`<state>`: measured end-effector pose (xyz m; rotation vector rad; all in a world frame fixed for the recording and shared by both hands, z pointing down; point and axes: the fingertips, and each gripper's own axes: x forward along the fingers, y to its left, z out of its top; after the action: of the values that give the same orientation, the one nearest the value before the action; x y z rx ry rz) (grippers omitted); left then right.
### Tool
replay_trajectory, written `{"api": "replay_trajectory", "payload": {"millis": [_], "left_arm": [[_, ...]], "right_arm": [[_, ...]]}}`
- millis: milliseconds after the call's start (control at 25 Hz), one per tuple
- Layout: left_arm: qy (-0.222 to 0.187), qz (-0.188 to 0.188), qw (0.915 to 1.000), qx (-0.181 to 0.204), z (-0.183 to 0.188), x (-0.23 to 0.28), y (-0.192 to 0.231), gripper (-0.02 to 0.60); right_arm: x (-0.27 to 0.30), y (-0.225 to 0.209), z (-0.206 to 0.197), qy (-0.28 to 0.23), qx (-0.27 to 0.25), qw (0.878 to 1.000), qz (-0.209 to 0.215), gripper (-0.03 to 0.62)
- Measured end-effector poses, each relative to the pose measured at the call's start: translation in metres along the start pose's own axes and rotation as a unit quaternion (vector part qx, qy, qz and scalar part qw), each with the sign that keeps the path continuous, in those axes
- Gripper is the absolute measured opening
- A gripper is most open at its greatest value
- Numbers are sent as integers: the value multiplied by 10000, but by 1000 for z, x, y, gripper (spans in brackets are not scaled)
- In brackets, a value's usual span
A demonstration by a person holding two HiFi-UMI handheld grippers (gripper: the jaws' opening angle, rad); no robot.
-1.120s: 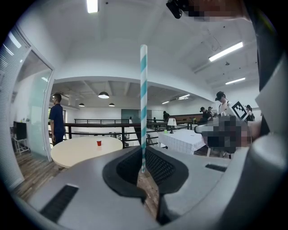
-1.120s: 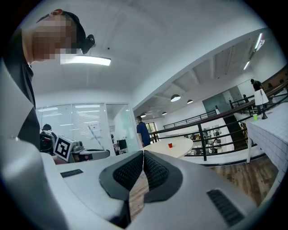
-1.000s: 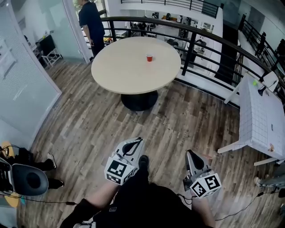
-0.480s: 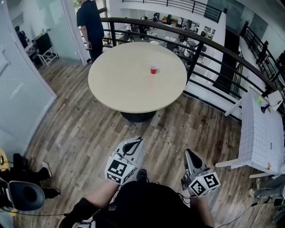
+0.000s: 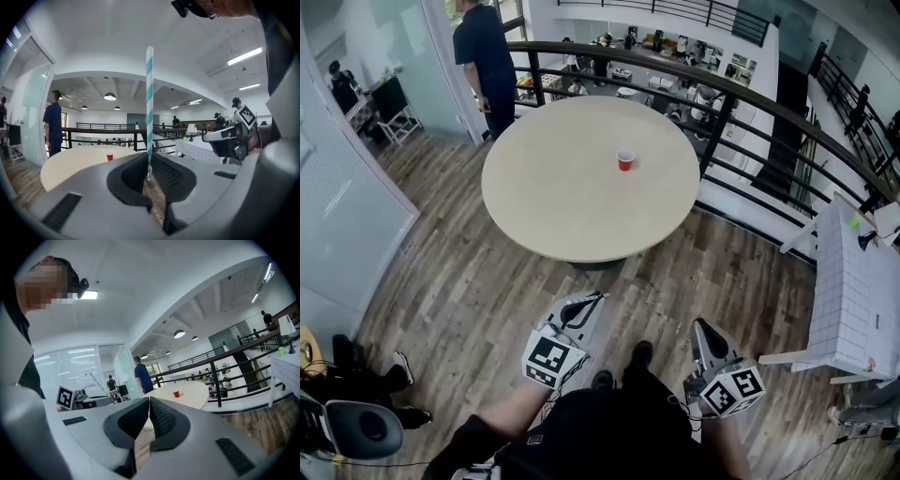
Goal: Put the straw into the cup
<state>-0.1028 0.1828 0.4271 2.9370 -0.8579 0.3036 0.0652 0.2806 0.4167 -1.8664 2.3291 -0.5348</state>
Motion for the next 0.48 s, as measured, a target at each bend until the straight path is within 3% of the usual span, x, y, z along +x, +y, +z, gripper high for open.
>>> {"api": "replay_trajectory", "payload": {"millis": [480], "left_arm": [[41, 423, 9990, -138, 23, 110, 53, 28]], "right_arm": [[111, -94, 46, 57, -38, 9986, 526, 23]]}}
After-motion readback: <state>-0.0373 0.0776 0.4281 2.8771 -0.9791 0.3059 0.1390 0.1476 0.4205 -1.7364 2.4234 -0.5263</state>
